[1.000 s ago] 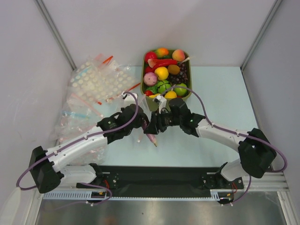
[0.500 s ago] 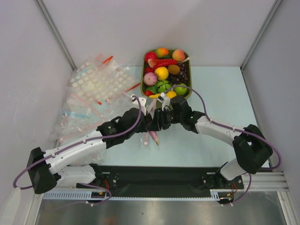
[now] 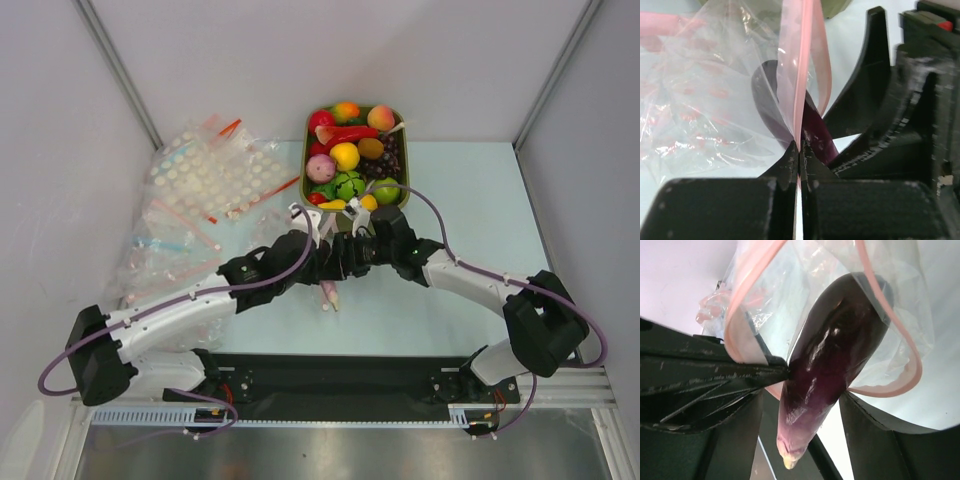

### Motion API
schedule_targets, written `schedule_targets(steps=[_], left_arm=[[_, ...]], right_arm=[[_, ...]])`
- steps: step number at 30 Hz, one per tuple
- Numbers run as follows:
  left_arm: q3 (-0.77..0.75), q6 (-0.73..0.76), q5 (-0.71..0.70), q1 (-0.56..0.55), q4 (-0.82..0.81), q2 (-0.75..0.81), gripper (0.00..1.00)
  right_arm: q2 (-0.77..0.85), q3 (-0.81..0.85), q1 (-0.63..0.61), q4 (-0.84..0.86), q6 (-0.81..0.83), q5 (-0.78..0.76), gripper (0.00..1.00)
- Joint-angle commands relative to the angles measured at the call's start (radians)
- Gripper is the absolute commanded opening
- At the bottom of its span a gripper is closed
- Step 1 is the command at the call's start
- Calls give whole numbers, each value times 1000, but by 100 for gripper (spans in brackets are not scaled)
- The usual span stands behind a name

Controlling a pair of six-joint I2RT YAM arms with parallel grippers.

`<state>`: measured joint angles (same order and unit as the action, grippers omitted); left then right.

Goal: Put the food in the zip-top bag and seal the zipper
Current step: Place the fake vegetable in the zipper food storage bag.

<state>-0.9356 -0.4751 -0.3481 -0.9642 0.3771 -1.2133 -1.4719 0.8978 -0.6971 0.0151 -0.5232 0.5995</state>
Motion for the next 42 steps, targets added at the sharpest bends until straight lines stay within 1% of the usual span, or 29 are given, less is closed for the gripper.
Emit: schedule_targets(steps=[1,2,6,10,13,14,18,21,26,30,33,35,37,42], left_arm=[[-31,-68,26,31,22,18,0],[-20,-79,78,60,13,26,0],[7,-102,126,111,-3,61,0],[24,-115,109,134,2,96,0],[34,-131,90,145,6,120,0],[38,-137,87,151,9,124,0],[46,-152,52,163,17,141,0],[37,-171,-3,163,55,147,0],[55,-203,-92,165,68,187,0],[52,-206,-88,165,79,198,0],[66,-191,-49,165,46,204,0],[73,-180,-28,165,33,201,1],[64,-184,-15,165,37,190,0],[49,-201,-40,165,68,157,1]], right_arm=[[30,27,-1,65,-20,8,68],[22,30,-2,65,-21,17,68],[33,36,-12,48,-14,13,70],[45,47,-24,2,20,-52,71],[38,67,-47,-12,41,-67,66],[35,73,-53,-47,45,-72,66],[15,92,-76,-66,78,-76,67],[5,108,-97,-89,88,-79,67],[22,113,-114,-99,112,-109,67],[9,122,-120,-107,114,-104,67],[22,116,-124,-110,121,-150,66],[27,112,-125,-116,126,-196,58],[25,113,-125,-110,129,-195,53],[48,104,-137,-95,138,-188,49]])
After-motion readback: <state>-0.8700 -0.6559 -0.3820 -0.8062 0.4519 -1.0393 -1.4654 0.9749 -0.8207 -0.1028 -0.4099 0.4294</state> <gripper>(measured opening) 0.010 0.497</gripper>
